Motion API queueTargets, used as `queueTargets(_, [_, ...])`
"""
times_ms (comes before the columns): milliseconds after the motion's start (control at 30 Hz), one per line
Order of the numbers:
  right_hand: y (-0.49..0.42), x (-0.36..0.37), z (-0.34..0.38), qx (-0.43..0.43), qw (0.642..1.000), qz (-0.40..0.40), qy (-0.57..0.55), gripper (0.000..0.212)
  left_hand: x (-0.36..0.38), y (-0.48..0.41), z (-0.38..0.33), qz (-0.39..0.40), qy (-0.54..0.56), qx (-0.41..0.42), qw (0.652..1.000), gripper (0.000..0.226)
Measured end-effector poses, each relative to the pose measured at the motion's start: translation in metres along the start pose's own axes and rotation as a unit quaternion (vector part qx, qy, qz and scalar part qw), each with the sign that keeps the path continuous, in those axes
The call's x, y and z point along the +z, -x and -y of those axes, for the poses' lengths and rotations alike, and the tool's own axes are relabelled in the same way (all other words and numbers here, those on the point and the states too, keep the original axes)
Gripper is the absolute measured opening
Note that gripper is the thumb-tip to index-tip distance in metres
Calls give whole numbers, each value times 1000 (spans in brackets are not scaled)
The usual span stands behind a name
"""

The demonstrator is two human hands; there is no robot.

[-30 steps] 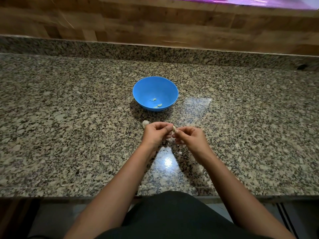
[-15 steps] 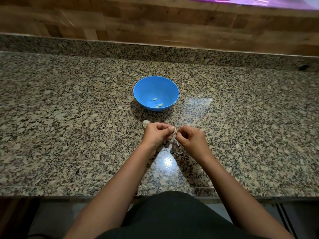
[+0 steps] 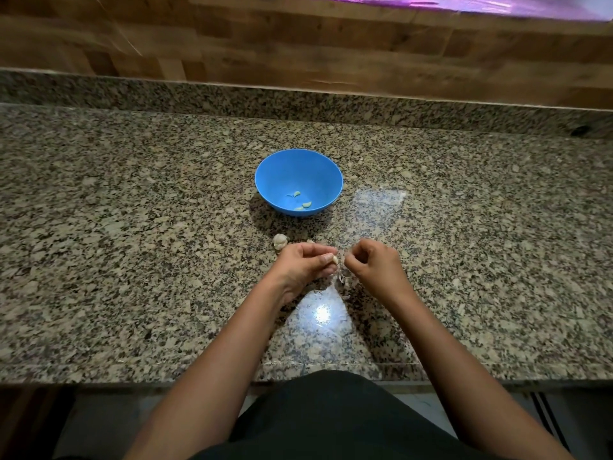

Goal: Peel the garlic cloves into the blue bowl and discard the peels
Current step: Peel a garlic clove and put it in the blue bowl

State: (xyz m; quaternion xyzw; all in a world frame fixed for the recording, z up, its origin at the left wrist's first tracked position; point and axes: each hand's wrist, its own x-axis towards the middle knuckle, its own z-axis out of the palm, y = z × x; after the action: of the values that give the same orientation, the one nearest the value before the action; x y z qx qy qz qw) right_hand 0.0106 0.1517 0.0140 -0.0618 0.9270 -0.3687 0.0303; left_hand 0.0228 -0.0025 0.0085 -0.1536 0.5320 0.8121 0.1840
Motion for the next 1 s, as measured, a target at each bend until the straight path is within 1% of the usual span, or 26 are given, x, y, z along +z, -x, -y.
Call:
queueTargets(67, [1,1,-1,2,1000,-8,21,23,-1,0,0,-4,14,4,1000,14])
queueTargets(133, [2,1,1,2,1000,-16,14,20,-1,0,0,-8,22,11,1000,14])
queueTargets(167, [2,1,3,7,1000,-13,-14,16,0,0,0,-9,24,15,1000,14])
queueTargets(233, [4,1,5,17,996,9,-88,18,1,1,0,-14,22,24,999,13])
queueTargets(300, [5,1,6,35,983,39,-173,19,2,0,0,-28,12,39,999,12])
queueTargets(367, [6,1,7,60,967,58,-242,16,4,-1,1,-52,7,57,997,10])
queueTargets(433, [6,2,7,69,954,65,-283,10,5,-2,2,-72,9,69,995,6])
queueTargets(533, [6,2,6,70,934,68,-342,12,8,-2,4,-86,-9,90,992,4])
queueTargets(633, [6,1,9,71,927,61,-364,10,10,-1,4,-87,-18,103,991,5])
queueTargets(767, [5,-1,12,81,913,40,-399,8,10,1,3,-51,-14,104,993,19])
queueTargets(867, [5,0,11,88,917,32,-388,6,9,3,3,-61,-70,133,987,24])
queueTargets(1000, [4,1,11,76,936,25,-342,7,14,6,4,-96,-166,181,965,20])
